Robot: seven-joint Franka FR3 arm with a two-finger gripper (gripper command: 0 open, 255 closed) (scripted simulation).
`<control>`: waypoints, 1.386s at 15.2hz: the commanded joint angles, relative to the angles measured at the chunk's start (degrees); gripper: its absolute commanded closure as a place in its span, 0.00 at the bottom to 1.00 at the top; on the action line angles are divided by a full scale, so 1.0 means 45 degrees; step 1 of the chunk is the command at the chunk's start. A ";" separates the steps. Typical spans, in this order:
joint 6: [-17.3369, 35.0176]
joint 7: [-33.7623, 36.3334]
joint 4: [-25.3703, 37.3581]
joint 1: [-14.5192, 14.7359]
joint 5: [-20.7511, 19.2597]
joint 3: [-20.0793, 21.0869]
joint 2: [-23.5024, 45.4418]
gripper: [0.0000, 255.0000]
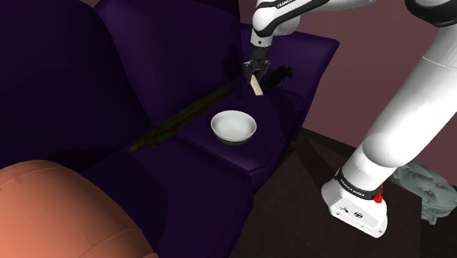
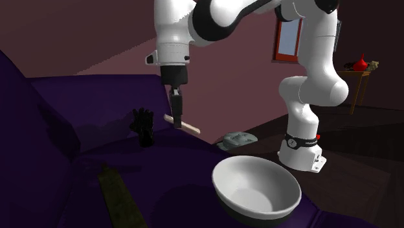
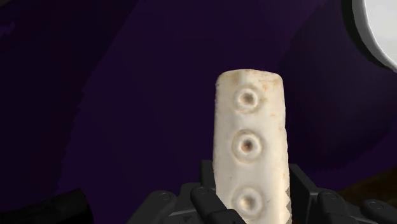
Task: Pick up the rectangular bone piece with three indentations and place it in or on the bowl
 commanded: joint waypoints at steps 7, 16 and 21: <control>0.0047 0.1990 -0.1484 0.0983 0.0051 0.1035 -0.1497 1.00; 0.0110 0.4649 -0.2511 0.2264 0.0419 0.2626 -0.2575 1.00; 0.0634 0.5216 -0.2901 0.2528 0.0489 0.2998 -0.2467 1.00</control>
